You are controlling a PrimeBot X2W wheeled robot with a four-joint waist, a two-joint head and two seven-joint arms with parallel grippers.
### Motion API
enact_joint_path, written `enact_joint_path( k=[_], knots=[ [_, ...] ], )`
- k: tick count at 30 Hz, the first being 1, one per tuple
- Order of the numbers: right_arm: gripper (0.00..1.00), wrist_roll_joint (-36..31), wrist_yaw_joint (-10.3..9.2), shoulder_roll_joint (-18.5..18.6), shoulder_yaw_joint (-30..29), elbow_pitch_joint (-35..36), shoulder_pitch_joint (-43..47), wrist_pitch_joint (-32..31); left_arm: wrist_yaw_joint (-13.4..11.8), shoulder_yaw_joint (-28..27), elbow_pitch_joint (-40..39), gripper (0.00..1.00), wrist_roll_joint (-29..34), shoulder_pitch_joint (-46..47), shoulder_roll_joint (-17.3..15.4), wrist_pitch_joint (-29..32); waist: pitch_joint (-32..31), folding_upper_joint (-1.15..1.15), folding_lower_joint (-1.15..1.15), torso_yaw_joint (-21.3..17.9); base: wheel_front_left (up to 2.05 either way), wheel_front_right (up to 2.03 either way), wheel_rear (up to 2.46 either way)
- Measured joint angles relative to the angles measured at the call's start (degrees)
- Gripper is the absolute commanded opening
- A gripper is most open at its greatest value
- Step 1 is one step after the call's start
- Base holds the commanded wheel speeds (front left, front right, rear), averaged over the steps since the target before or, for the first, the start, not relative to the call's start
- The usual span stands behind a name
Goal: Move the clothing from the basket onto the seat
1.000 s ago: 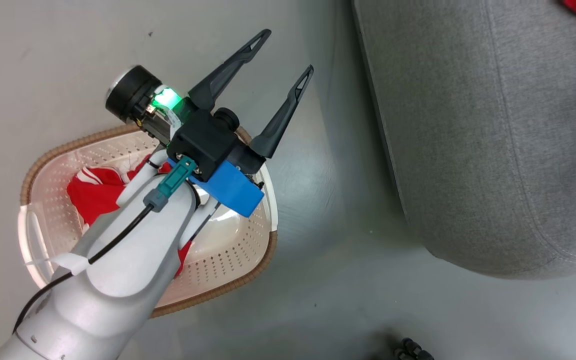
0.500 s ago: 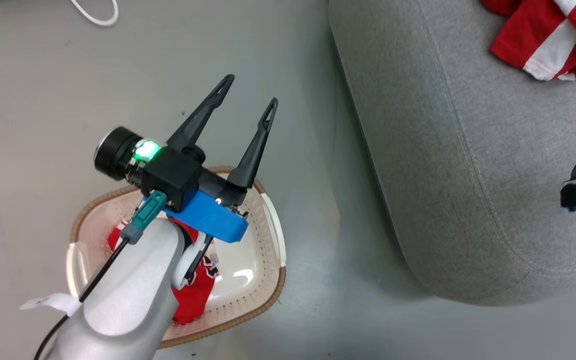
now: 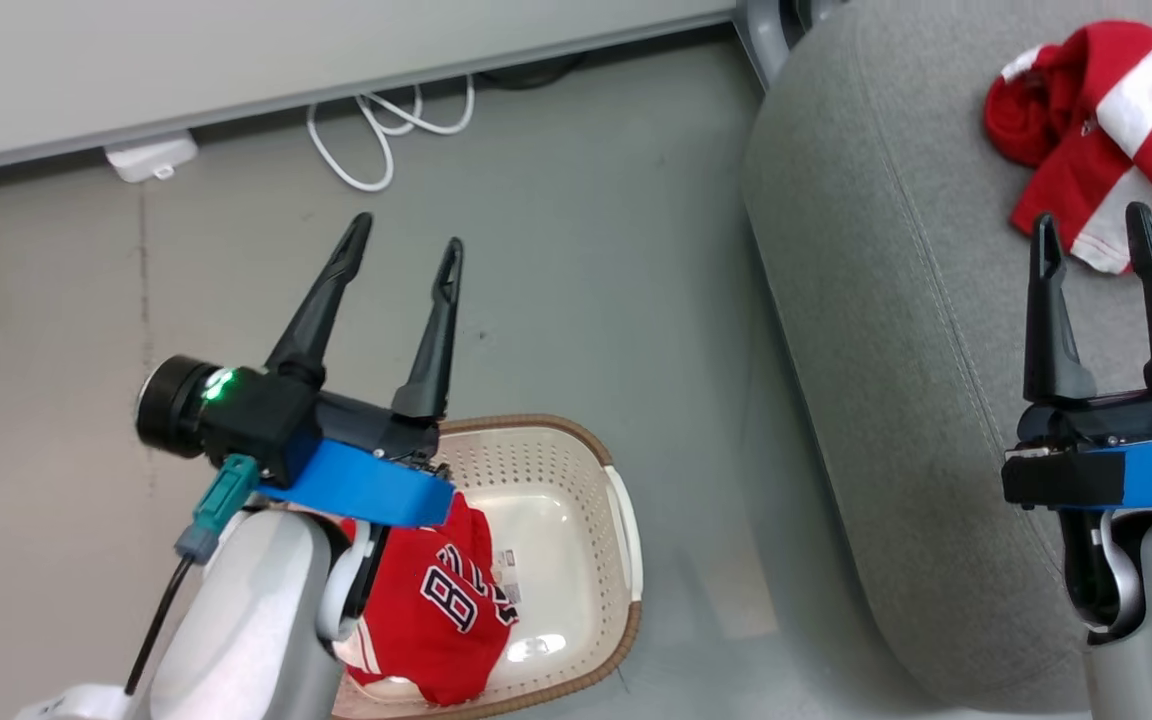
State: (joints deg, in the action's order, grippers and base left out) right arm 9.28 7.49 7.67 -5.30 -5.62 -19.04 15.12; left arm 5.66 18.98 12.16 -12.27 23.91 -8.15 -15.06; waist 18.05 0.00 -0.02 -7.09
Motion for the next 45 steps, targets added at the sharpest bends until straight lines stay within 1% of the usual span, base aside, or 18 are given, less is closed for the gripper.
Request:
enact_joint_path(
  k=[10,18,28,45],
  knots=[
    [1.0,-2.25,-0.01,-1.91,0.92,0.64,3.29,0.01,0.29,-8.65,-1.19,1.0,2.31,-6.77,2.25,0.0,-5.39,0.0,0.0,4.1,0.0,0.0,0.0],
    [1.0,-3.27,-0.01,-3.32,1.52,-0.99,7.05,0.0,0.62,-12.73,-0.73,1.0,3.32,-11.44,3.46,0.0,-9.74,0.0,0.0,6.23,0.0,0.0,0.0],
    [1.0,-4.21,-0.01,-4.09,2.0,-1.8,10.61,0.0,1.0,-14.78,0.19,1.0,4.27,-15.35,4.68,0.0,-13.39,0.0,0.01,8.3,0.0,0.0,0.0],
    [1.0,-4.1,-0.01,-4.66,1.85,-3.39,13.3,0.0,1.43,-16.44,1.81,1.0,5.05,-16.77,5.14,0.0,-14.31,0.0,0.02,9.49,0.0,0.0,0.0]
  ],
)
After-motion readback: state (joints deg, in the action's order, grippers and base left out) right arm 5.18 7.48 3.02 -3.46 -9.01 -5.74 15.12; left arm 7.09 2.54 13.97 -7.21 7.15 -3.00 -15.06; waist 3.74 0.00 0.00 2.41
